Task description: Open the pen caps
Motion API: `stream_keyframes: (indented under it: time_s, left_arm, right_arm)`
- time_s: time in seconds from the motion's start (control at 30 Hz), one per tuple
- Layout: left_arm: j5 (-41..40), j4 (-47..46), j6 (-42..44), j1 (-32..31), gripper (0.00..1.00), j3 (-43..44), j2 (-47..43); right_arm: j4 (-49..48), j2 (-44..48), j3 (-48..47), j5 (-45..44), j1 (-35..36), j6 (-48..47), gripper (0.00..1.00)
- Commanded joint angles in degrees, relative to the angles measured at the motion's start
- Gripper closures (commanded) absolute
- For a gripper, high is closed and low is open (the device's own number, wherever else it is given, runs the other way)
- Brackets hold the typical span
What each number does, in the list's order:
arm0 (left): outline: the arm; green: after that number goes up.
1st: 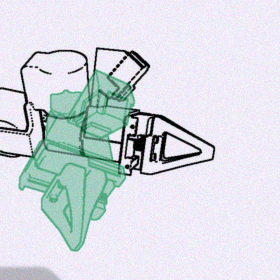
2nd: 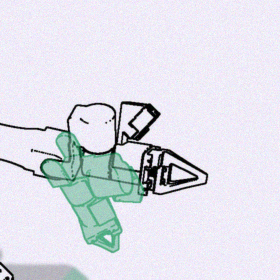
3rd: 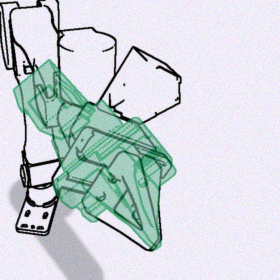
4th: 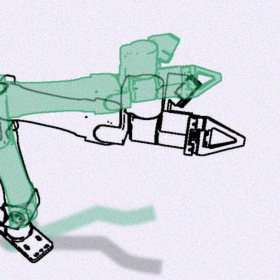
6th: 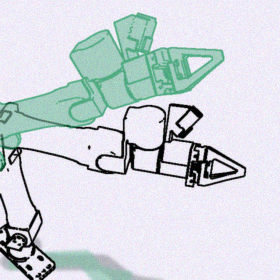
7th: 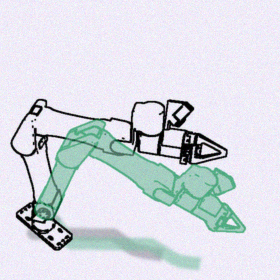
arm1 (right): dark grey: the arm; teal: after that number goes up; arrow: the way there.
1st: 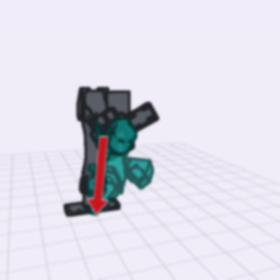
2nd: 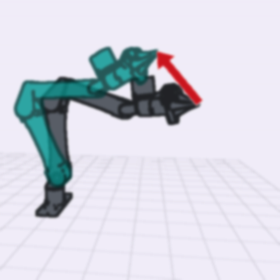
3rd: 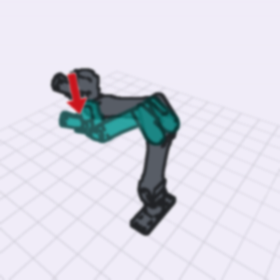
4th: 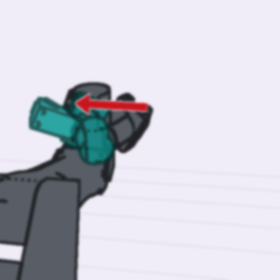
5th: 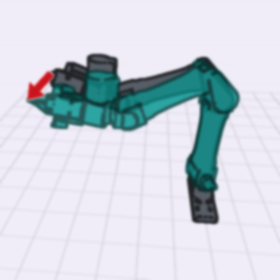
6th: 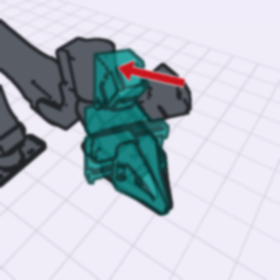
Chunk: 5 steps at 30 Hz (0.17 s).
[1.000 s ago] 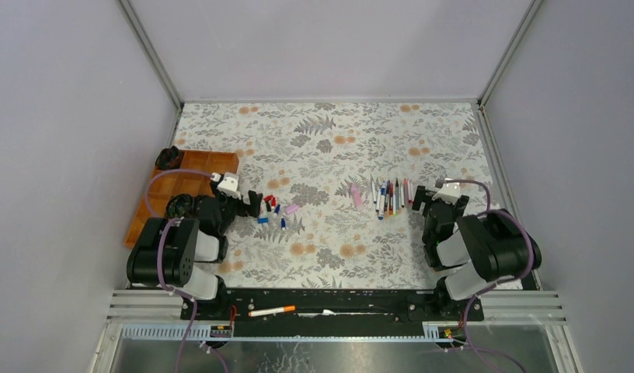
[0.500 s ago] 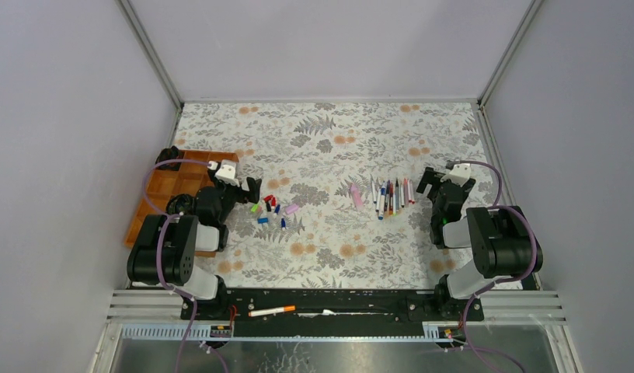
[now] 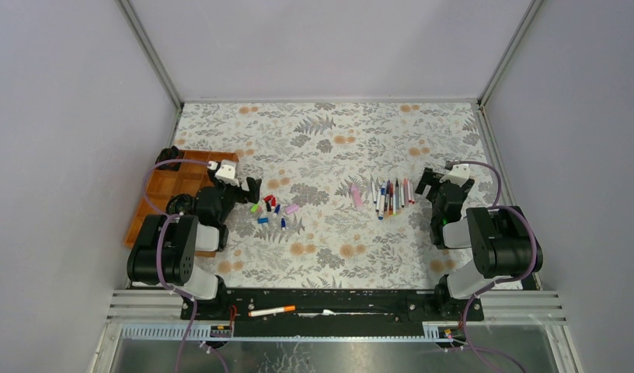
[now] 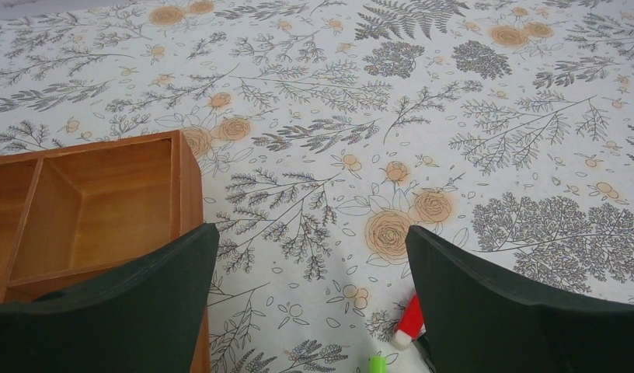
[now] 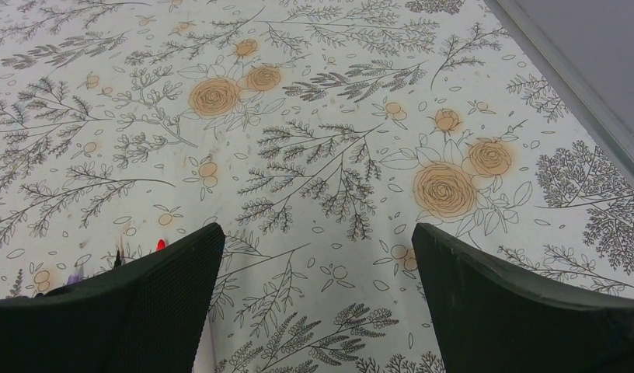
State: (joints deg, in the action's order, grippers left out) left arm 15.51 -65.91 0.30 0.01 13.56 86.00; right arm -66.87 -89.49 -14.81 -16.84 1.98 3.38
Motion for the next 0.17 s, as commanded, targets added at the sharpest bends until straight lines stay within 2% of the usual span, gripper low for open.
stream_keyframes:
  time_s: [0.0,0.13]
  left_arm:
    - [-1.3,-1.6,-0.2,0.0,0.01,0.3,0.5]
    - [-1.3,-1.6,-0.2,0.0,0.01,0.3,0.4]
  right_arm:
    - [-1.4,1.0,0.2,0.1,0.0,0.4,0.0]
    - [-1.3,1.0,0.2,0.1,0.0,0.5,0.0]
